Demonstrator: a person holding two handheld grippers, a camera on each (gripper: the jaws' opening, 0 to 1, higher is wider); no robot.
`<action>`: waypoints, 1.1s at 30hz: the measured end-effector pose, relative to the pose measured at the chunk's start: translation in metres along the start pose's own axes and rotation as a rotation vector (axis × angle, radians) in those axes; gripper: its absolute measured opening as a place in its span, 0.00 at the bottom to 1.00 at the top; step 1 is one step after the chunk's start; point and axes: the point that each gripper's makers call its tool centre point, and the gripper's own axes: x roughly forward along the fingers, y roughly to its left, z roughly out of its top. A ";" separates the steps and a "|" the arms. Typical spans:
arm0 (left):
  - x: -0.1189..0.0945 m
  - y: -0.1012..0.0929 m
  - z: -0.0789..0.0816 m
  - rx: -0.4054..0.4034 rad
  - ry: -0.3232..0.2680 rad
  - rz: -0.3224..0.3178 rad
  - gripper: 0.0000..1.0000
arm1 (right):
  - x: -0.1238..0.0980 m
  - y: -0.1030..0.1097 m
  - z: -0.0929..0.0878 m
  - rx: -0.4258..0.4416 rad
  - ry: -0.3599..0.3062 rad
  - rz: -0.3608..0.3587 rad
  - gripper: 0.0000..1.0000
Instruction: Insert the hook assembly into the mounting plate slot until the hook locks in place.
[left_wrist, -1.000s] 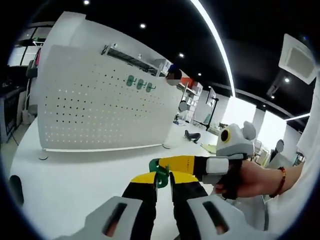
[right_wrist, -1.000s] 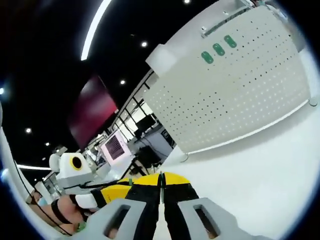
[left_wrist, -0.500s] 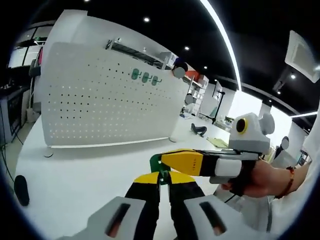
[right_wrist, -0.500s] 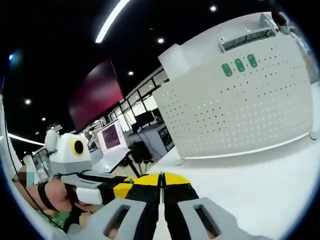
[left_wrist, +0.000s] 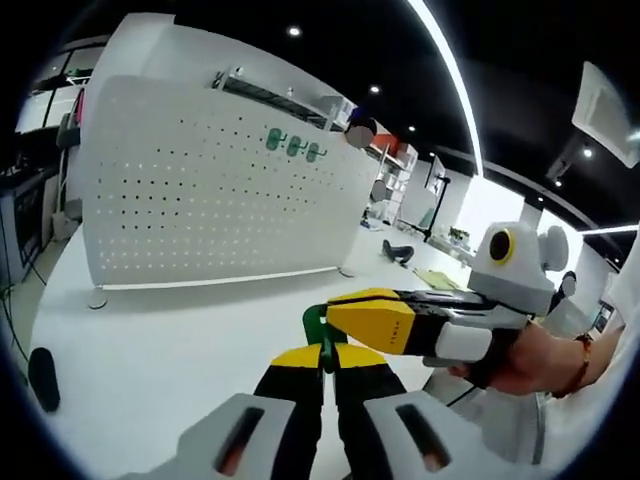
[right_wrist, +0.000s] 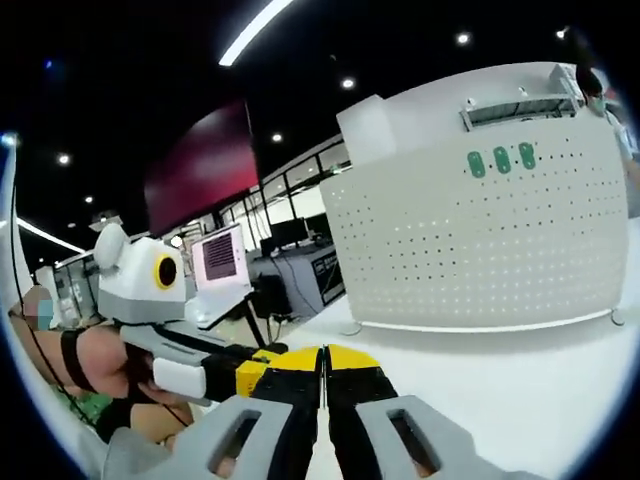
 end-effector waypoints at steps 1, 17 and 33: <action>-0.001 0.001 -0.001 0.008 0.000 0.000 0.03 | 0.001 0.001 0.000 0.013 0.004 0.002 0.00; -0.010 0.018 0.016 0.028 -0.033 0.027 0.02 | -0.017 -0.003 0.006 -0.016 -0.018 -0.079 0.15; 0.027 0.019 0.049 0.064 -0.100 0.189 0.02 | -0.042 -0.047 0.005 -0.087 0.011 -0.060 0.37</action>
